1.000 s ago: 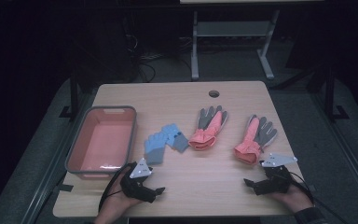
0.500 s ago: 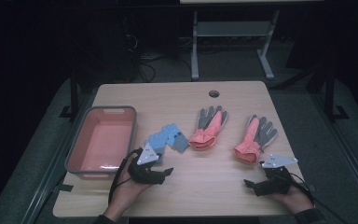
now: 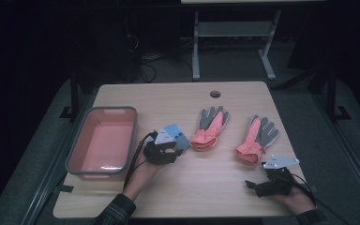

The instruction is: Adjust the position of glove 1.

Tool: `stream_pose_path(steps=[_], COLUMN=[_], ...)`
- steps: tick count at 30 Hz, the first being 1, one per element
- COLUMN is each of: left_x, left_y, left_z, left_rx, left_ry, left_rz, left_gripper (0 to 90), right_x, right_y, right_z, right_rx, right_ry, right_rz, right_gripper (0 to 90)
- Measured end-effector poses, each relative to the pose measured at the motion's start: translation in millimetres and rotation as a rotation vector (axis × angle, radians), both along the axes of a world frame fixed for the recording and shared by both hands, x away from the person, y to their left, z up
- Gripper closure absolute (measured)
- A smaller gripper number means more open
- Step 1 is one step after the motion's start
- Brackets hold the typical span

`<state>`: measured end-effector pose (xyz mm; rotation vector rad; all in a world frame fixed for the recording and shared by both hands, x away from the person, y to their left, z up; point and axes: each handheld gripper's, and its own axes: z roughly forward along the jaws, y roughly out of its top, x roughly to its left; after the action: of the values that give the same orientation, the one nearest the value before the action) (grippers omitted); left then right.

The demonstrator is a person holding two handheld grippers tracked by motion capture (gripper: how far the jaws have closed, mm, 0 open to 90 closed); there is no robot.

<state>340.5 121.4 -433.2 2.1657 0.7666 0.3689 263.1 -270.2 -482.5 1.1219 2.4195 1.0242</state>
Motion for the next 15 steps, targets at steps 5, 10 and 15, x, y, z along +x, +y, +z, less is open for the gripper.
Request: stream_pose_path(steps=[5, 10, 15], left_x=[14.7, 25.5, 31.9], left_y=[-4.5, -14.9, -19.3], left_z=[-1.0, -6.0, -16.6], left_rx=[-0.013, 0.001, 0.035], left_ry=[0.002, 0.017, 0.033], left_rz=[0.005, -0.011, -0.025], left_gripper=[56.3, 56.1, 54.3], right_x=[0.0, -0.2, -0.2], right_y=[0.0, -0.2, -0.1], right_z=[0.0, 0.0, 0.0], right_rx=[0.0, -0.002, -0.002], right_ry=[0.0, 0.0, 0.0], right_rz=[0.0, 0.002, 0.002], right_gripper=[2.9, 2.9, 2.9])
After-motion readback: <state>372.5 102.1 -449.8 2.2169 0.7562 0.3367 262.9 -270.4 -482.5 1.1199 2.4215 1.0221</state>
